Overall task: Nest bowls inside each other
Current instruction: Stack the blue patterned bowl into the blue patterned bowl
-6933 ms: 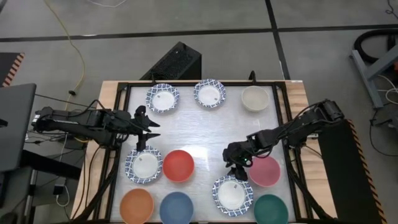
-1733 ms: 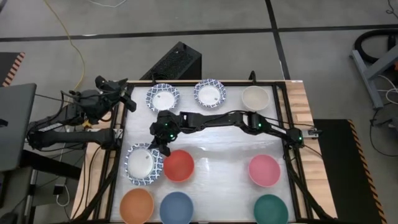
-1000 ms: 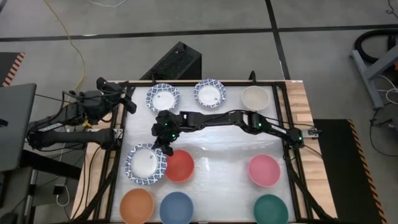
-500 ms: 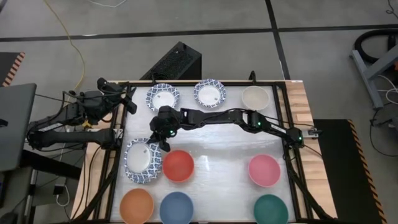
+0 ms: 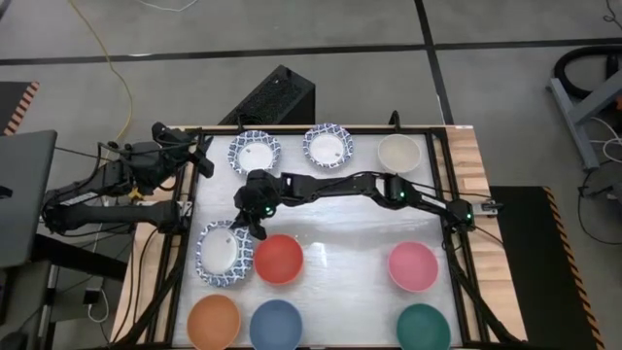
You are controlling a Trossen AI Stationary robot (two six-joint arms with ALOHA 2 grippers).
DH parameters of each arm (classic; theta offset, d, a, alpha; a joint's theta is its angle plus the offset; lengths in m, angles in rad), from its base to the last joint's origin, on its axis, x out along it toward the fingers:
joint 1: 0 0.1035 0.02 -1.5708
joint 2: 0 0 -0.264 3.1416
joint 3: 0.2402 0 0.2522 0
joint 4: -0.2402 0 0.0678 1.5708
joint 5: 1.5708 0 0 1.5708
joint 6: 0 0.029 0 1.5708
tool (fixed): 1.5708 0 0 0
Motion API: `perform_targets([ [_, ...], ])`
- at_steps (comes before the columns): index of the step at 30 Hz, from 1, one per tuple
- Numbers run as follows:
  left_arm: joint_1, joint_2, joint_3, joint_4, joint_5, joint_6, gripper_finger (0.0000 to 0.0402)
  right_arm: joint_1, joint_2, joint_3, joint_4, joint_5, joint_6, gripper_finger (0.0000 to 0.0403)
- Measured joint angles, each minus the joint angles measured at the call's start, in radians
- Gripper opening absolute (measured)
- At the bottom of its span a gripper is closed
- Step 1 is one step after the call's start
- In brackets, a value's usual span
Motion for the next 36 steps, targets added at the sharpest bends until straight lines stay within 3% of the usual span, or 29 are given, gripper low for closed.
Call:
perform_targets([
  [8,0.000,0.000,0.000,0.009,0.000,-0.009,0.0174,0.003,0.000,0.000,-0.032,0.002,-0.020,0.0029],
  [22,0.000,0.000,0.000,-0.028,0.096,-0.027,0.0174,0.011,-0.004,-0.001,-0.049,-0.003,-0.057,0.0219],
  [29,0.000,0.000,0.000,-0.093,0.145,-0.063,0.0174,-0.005,-0.057,0.000,-0.083,-0.001,-0.064,0.0252],
  [32,0.000,0.000,0.000,-0.092,0.146,-0.064,0.0174,-0.016,-0.091,-0.002,-0.186,0.077,-0.101,0.0253],
  [36,0.000,0.000,-0.006,-0.087,0.152,-0.075,0.0174,-0.040,-0.184,0.001,-0.364,0.337,-0.247,0.0253],
])
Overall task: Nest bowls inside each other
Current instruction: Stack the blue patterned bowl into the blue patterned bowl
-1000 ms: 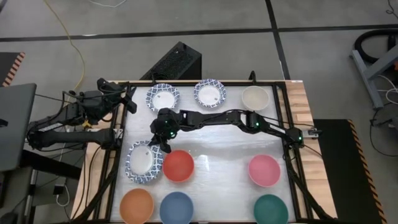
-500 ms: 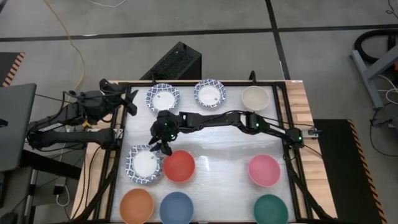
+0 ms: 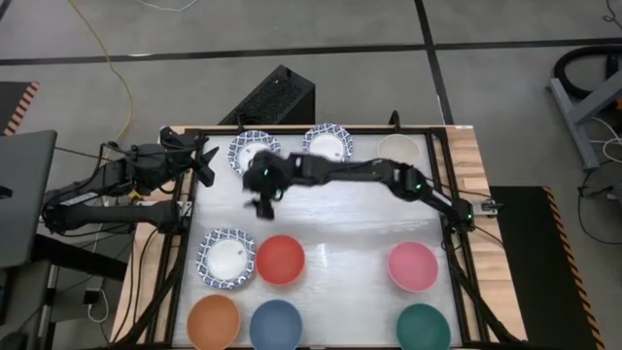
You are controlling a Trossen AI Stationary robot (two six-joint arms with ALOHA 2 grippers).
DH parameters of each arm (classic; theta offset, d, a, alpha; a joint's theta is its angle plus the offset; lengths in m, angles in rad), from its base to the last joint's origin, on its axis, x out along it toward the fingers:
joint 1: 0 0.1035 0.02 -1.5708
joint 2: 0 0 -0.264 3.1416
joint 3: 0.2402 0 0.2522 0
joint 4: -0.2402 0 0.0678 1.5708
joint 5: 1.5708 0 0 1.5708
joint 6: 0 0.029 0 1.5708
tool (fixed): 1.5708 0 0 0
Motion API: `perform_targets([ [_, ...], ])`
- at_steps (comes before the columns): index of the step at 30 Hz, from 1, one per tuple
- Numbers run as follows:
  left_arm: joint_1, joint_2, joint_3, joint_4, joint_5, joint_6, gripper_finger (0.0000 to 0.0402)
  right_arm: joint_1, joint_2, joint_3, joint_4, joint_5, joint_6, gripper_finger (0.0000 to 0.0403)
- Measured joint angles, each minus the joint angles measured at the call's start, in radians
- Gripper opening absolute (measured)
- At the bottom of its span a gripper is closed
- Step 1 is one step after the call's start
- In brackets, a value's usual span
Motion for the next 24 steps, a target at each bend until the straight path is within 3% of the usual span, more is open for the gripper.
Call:
perform_targets([
  [4,0.000,0.025,-0.035,-0.017,0.071,0.013,0.0174,-0.031,-0.044,0.002,-0.188,0.162,-0.094,0.0253],
  [9,0.000,0.104,-0.106,0.014,0.085,0.078,0.0174,-0.046,-0.068,-0.005,-0.471,0.156,-0.199,0.0253],
  [16,0.069,0.288,-0.179,0.143,0.082,0.268,0.0174,-0.037,-0.197,-0.001,-0.762,0.238,-0.266,0.0253],
  [21,0.170,0.405,-0.180,0.176,0.249,0.277,0.0174,-0.038,-0.291,-0.001,-0.912,0.237,-0.236,0.0249],
  [24,0.200,0.477,-0.180,0.171,0.272,0.277,0.0174,-0.038,-0.350,0.000,-1.006,0.236,-0.197,0.0243],
])
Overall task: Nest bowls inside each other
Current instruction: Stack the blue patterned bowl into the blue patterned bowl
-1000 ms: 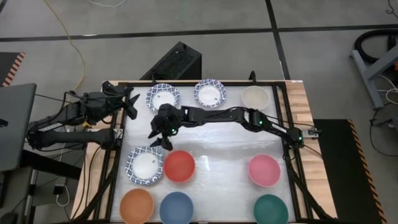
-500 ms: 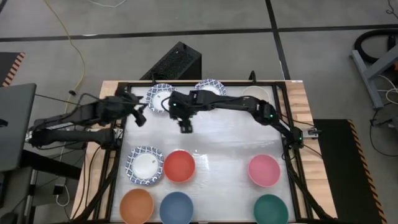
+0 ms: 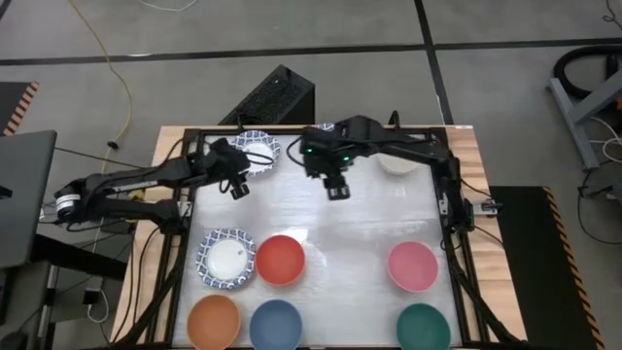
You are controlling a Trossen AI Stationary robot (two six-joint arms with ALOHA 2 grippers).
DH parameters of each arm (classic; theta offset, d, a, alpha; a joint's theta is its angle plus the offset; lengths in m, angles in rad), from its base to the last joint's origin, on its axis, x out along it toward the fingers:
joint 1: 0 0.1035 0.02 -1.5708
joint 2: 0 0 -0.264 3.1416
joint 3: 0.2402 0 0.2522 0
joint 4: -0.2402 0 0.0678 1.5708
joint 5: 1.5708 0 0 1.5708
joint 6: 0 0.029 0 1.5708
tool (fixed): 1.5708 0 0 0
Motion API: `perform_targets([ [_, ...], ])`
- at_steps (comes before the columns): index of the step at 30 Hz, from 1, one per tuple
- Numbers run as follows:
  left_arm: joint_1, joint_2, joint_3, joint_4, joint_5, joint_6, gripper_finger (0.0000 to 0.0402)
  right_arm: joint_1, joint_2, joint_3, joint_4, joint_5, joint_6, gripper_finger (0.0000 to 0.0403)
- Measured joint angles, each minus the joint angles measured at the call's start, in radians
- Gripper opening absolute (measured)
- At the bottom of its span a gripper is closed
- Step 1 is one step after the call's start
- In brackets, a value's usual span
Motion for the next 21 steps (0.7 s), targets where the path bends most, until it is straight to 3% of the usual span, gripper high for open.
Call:
perform_targets([
  [4,0.004,0.066,0.012,-0.011,-0.022,0.006,0.0174,0.011,-0.081,-0.011,-0.054,-0.005,0.059,0.0234],
  [7,0.003,0.085,0.018,-0.011,0.005,0.022,0.0174,0.025,-0.222,-0.092,-0.055,-0.085,0.095,0.0230],
  [9,0.003,0.088,0.017,-0.023,0.005,0.037,0.0174,0.044,-0.330,-0.183,-0.051,-0.068,0.158,0.0228],
  [14,0.003,0.081,0.017,-0.021,0.017,0.063,0.0174,0.157,-0.618,-0.531,0.101,0.056,0.352,0.0224],
  [21,0.023,0.093,0.017,-0.020,0.075,0.146,0.0174,0.410,-1.002,-1.072,0.453,0.302,0.594,0.0223],
])
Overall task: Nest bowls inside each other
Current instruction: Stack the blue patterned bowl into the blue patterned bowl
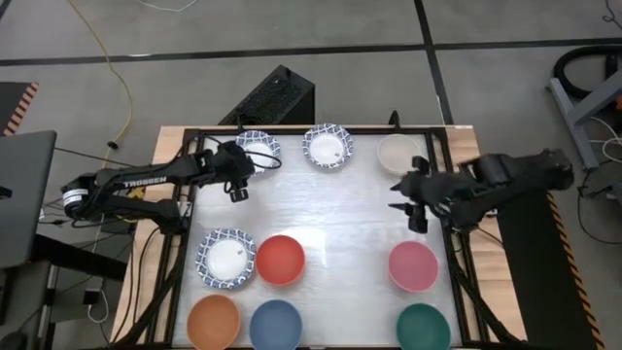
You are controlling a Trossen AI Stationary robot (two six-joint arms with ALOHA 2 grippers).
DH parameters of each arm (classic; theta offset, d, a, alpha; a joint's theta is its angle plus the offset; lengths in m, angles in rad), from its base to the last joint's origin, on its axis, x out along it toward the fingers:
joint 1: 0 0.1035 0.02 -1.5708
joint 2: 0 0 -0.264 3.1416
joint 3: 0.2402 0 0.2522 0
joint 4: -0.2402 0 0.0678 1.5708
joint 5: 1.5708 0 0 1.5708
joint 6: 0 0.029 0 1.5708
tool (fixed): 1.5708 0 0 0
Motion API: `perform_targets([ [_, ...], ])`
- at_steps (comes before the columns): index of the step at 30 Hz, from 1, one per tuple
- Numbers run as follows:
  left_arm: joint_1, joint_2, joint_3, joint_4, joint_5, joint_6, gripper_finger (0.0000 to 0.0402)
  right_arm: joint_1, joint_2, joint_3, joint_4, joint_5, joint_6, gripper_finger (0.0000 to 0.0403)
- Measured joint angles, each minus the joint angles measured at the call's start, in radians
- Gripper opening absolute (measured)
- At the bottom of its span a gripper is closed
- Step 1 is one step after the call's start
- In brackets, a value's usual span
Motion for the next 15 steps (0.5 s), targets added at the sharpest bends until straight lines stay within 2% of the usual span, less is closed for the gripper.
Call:
perform_targets([
  [3,0.023,0.001,0.000,0.003,0.033,0.052,0.0174,0.070,-0.078,-0.141,0.152,0.085,0.006,0.0223],
  [6,0.041,0.002,0.000,0.003,0.068,0.093,0.0174,0.103,-0.098,-0.211,0.209,0.102,0.007,0.0223],
  [15,0.064,0.002,0.000,0.012,0.059,0.088,0.0184,0.122,-0.029,-0.247,0.233,0.121,0.032,0.0223],
])
